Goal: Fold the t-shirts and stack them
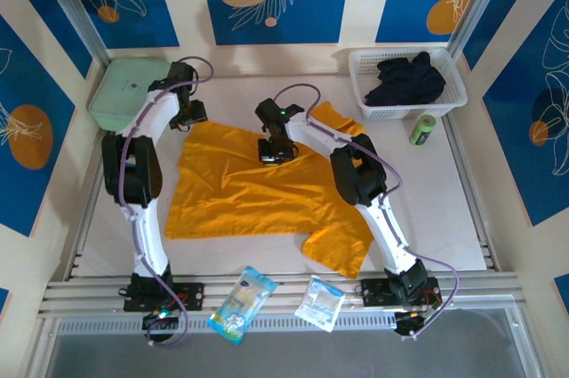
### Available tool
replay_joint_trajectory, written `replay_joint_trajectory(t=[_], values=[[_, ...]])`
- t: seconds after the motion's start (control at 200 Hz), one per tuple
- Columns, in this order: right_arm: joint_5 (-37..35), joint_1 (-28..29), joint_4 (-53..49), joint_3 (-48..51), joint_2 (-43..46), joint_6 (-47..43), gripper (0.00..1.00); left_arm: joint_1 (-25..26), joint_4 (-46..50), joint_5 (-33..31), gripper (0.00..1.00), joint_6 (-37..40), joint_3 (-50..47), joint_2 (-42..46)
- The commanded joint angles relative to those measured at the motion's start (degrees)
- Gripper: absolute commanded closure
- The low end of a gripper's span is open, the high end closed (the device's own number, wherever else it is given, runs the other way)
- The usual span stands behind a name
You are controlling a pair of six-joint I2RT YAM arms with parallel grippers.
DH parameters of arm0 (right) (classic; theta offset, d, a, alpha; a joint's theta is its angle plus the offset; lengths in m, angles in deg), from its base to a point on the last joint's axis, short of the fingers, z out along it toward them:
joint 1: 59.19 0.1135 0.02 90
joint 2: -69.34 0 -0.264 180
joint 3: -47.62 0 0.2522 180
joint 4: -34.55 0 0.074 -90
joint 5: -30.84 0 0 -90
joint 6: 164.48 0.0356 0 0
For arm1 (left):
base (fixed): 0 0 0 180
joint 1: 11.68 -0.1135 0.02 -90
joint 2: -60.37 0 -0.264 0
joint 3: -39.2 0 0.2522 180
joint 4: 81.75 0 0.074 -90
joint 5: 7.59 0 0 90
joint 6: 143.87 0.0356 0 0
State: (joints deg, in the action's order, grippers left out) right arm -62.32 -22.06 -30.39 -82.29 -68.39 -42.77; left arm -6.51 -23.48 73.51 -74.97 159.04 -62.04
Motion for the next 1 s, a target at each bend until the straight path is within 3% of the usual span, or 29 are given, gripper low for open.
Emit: replay_joint_trajectory(t=[0.0,0.165,0.43,0.675,0.996], values=[[-1.9,-0.5,-2.9,3.7,-0.7,-0.9,0.97,-1.0,3.9,3.9,0.41,4.6,8.0,-7.0],[-1.4,-0.3,-3.6,1.7,-1.8,-1.6,0.98,-0.9,6.4,8.0,0.46,9.4,17.8,-15.3],[-1.1,-0.2,-4.3,0.4,-2.9,-2.1,0.99,-0.9,12.7,2.2,0.52,18.5,29.5,-22.9],[-0.8,-0.4,-4.4,0.5,-3.2,-2.3,0.99,-0.9,14.6,0.8,0.56,24.4,30.4,-25.1],[-0.8,-0.2,-4.6,1.1,-2.9,-2.3,1.0,-0.9,14.5,-0.4,0.52,27.3,32.2,-28.3]])
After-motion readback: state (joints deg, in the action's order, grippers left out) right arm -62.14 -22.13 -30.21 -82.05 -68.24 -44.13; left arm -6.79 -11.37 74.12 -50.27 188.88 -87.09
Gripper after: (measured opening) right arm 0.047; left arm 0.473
